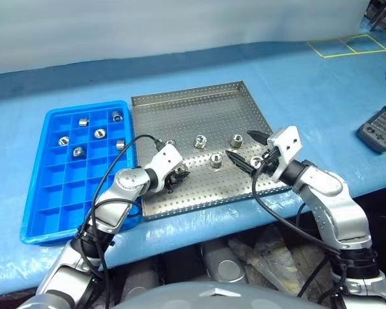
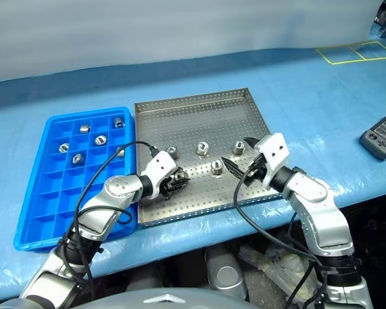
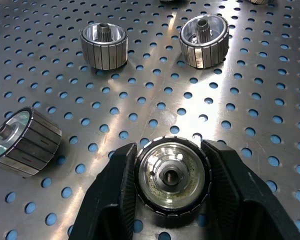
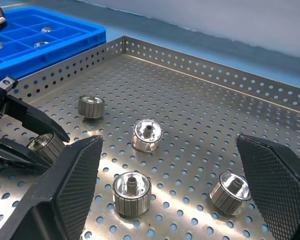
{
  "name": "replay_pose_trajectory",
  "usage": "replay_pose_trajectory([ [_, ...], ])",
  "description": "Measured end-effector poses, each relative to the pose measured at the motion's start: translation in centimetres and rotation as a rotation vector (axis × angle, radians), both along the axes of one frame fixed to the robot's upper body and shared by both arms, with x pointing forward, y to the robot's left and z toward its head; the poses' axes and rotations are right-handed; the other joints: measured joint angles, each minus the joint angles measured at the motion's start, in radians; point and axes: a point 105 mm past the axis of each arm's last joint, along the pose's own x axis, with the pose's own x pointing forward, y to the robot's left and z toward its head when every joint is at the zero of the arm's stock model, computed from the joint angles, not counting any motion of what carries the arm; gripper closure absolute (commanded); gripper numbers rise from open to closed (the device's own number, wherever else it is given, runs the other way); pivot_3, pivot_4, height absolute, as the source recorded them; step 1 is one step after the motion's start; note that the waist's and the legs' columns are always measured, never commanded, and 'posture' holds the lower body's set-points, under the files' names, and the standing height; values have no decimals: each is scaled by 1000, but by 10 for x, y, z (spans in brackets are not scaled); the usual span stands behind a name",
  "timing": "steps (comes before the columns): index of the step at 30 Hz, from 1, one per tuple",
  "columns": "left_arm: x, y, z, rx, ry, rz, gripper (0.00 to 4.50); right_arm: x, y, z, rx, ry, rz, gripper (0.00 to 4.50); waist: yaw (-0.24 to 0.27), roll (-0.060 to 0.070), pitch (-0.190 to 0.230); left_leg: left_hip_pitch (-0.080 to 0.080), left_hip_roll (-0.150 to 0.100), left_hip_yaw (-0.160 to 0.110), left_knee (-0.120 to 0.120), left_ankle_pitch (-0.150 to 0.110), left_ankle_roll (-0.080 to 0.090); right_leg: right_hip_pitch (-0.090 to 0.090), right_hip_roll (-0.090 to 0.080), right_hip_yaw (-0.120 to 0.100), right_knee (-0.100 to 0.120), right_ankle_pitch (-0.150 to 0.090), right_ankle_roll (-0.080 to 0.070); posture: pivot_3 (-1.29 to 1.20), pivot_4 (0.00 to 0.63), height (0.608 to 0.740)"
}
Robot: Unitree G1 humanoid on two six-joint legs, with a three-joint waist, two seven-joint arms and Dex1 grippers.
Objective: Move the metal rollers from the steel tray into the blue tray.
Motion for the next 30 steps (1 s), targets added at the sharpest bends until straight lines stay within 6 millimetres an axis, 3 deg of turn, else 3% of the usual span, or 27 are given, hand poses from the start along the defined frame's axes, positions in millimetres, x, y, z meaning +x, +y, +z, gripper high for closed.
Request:
replay_pose_trajectory([
  [3,2,3,11,-46,-33,32,2788,1,2,0,2,1,13,0,0,0,0,0,0,0,0,0,0,-1,0,1,0,0,0,-218,150,740],
  [5,6,10,33,-103,-99,79,2788,1,9,-1,2,11,47,0,1,0,0,0,0,1,0,0,0,-1,0,1,0,0,1,-197,150,740],
  [9,5,43,68,-123,-225,184,2788,-2,25,-7,21,58,153,0,2,0,0,0,1,2,0,0,0,-1,1,2,1,0,1,-138,150,740],
  [14,-8,112,66,10,-251,428,2788,3,40,-19,16,133,253,0,29,-1,0,5,1,2,0,0,0,-1,1,2,0,0,1,-60,150,740],
  [20,-20,173,67,98,-305,774,2788,8,57,-17,25,131,323,0,107,-2,1,4,0,0,0,-1,2,-2,-1,0,-1,1,0,10,150,740],
  [23,-25,193,67,124,-327,931,2788,8,61,-17,19,138,356,0,155,-2,0,2,0,-2,0,-1,2,-2,-3,-3,-2,2,-3,31,150,740],
  [30,-16,207,68,148,-377,1091,2788,10,62,-14,15,128,368,0,217,-3,0,0,0,-7,0,-1,1,-2,-5,-8,-3,4,-6,30,150,740],
])
